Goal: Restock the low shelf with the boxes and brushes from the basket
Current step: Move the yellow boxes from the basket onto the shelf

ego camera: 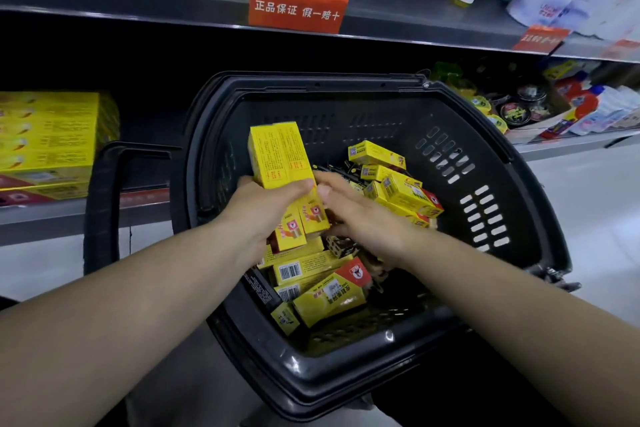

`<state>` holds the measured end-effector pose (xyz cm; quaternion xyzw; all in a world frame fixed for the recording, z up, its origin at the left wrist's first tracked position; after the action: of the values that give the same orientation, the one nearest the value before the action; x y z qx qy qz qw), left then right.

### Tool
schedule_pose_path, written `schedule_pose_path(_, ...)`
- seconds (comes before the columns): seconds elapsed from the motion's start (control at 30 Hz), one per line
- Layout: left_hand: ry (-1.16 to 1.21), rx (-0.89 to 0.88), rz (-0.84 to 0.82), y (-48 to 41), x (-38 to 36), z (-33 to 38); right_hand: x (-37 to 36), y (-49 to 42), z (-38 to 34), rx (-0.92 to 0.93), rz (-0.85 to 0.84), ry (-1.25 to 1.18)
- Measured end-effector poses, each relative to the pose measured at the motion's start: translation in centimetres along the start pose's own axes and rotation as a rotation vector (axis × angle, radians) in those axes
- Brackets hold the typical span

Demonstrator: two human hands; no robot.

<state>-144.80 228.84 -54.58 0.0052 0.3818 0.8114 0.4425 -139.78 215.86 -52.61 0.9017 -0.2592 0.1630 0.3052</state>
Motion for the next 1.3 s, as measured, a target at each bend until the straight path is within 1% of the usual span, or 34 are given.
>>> schedule_pose_path(0.03,-0.004,-0.003,0.002,0.1,0.1,0.1,0.6,-0.5,0.7,-0.022,0.001,-0.035)
schedule_pose_path(0.07,-0.009,-0.006,0.001,0.1,0.1,0.1,1.1,-1.0,1.8,-0.062,0.013,-0.014)
schedule_pose_path(0.1,-0.02,-0.014,0.004,0.0,0.1,0.1,1.4,-1.4,3.0,-0.115,0.01,0.123)
schedule_pose_path(0.13,-0.039,-0.023,0.009,0.0,0.2,0.2,1.3,-1.6,4.2,-0.167,-0.046,0.386)
schedule_pose_path(0.2,-0.068,-0.015,0.005,0.0,0.3,0.2,0.1,-1.7,6.9,-0.216,-0.301,0.987)
schedule_pose_path(0.23,-0.075,-0.003,-0.006,0.0,0.4,0.1,-0.7,-1.7,8.1,-0.21,-0.427,1.199)
schedule_pose_path(0.27,-0.082,0.009,-0.021,0.0,0.4,0.0,-1.6,-1.8,8.9,-0.187,-0.509,1.32)
schedule_pose_path(0.3,-0.091,0.017,-0.035,0.0,0.3,-0.1,-2.2,-2.1,9.1,-0.142,-0.524,1.409)
schedule_pose_path(0.4,-0.083,0.034,-0.053,-0.1,0.3,-0.3,-4.2,-3.3,8.6,0.116,-0.483,1.679)
schedule_pose_path(0.47,-0.065,0.04,-0.051,-0.1,0.3,-0.3,-5.2,-3.6,8.5,0.189,-0.515,1.779)
schedule_pose_path(0.53,-0.049,0.043,-0.047,-0.1,0.3,-0.2,-5.9,-3.6,8.5,0.247,-0.527,1.818)
schedule_pose_path(0.6,-0.034,0.035,-0.039,0.0,0.3,-0.2,-5.6,-3.6,8.1,0.245,-0.52,1.732)
schedule_pose_path(0.63,-0.031,0.033,-0.032,0.0,0.3,-0.2,-4.9,-3.7,7.8,0.183,-0.49,1.635)
schedule_pose_path(0.7,-0.019,0.017,-0.011,0.0,0.4,-0.1,-2.3,-3.7,6.8,-0.03,-0.356,1.372)
schedule_pose_path(0.73,-0.003,0.011,-0.001,0.0,0.5,0.0,-0.9,-3.4,6.3,-0.138,-0.276,1.201)
schedule_pose_path(0.77,0.013,0.011,0.006,0.1,0.5,0.1,0.6,-3.0,6.0,-0.231,-0.208,0.989)
schedule_pose_path(0.8,0.023,0.015,0.008,0.2,0.6,0.2,1.8,-2.5,5.8,-0.293,-0.132,0.719)
schedule_pose_path(0.87,0.034,0.041,-0.005,0.4,0.5,0.3,3.3,-1.3,5.1,-0.374,0.003,0.097)
schedule_pose_path(0.9,0.047,0.063,-0.026,0.6,0.3,0.3,3.5,-0.8,4.6,-0.394,0.022,-0.158)
schedule_pose_path(0.93,0.068,0.087,-0.057,0.7,0.1,0.3,3.5,-0.4,4.1,-0.394,0.016,-0.327)
schedule_pose_path(0.97,0.087,0.108,-0.093,1.0,-0.2,0.3,3.3,-0.2,3.5,-0.379,-0.001,-0.42)
schedule_pose_path(1.03,0.104,0.129,-0.154,1.4,-0.8,0.5,2.6,0.0,2.3,-0.327,-0.017,-0.487)
schedule_pose_path(1.13,0.099,0.135,-0.189,1.7,-1.2,0.5,1.6,0.2,1.5,-0.34,0.019,-0.517)
schedule_pose_path(1.3,0.079,0.104,-0.189,2.2,-1.2,0.4,1.1,-0.1,0.9,-0.319,0.082,-0.535)
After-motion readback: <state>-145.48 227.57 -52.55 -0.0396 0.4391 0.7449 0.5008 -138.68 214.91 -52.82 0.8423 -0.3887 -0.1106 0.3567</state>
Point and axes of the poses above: each hand's wrist, its own y-axis away from the middle knuckle, its own x-axis out of the back of the hand, z = x × y, the point moved 4 cm from there along -y, towards the middle knuckle, and after that the axes turned 14 degrees about y, right-handed, at the moved point
